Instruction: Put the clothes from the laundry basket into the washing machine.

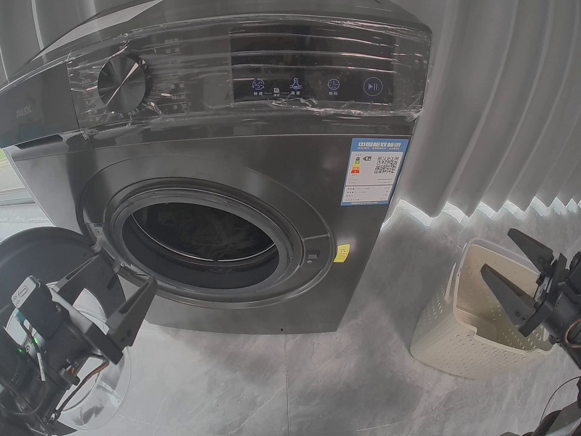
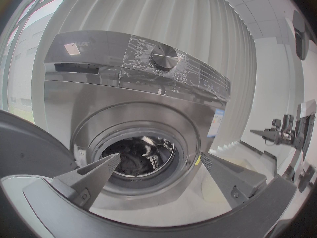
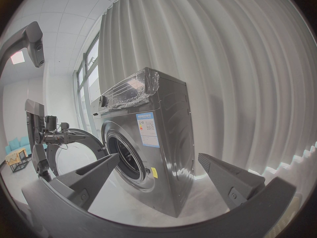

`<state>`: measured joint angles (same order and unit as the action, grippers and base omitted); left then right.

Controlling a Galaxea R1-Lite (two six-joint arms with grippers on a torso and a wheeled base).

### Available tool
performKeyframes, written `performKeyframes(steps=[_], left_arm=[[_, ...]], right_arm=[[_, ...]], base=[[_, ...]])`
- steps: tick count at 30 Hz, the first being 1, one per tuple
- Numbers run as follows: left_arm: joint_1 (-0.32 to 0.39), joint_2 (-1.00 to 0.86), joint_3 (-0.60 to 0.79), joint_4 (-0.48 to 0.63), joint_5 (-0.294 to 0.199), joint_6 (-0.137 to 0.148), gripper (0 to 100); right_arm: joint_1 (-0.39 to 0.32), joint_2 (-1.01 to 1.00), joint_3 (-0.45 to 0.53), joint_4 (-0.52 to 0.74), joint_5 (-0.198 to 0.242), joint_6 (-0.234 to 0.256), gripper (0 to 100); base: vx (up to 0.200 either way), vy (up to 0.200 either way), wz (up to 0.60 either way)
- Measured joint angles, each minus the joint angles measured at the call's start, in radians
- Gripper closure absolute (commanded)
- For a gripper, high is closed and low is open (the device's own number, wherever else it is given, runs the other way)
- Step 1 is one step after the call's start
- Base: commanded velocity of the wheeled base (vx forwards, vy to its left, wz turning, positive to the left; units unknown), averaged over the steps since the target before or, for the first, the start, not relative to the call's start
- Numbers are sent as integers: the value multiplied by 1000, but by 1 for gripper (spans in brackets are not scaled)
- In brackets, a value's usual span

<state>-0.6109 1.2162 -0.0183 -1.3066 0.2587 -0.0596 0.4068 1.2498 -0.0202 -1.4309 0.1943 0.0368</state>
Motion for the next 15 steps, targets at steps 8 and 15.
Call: performKeyframes(steps=[8, 15], left_arm=[[59, -312, 1, 411, -35, 25, 0], [180, -593, 1, 689, -122, 33, 0]], right_arm=[[-83, -244, 3, 278, 2, -38, 0], [-153, -473, 3, 435, 13, -56, 0]], base=[[0, 0, 0], [0, 0, 0]])
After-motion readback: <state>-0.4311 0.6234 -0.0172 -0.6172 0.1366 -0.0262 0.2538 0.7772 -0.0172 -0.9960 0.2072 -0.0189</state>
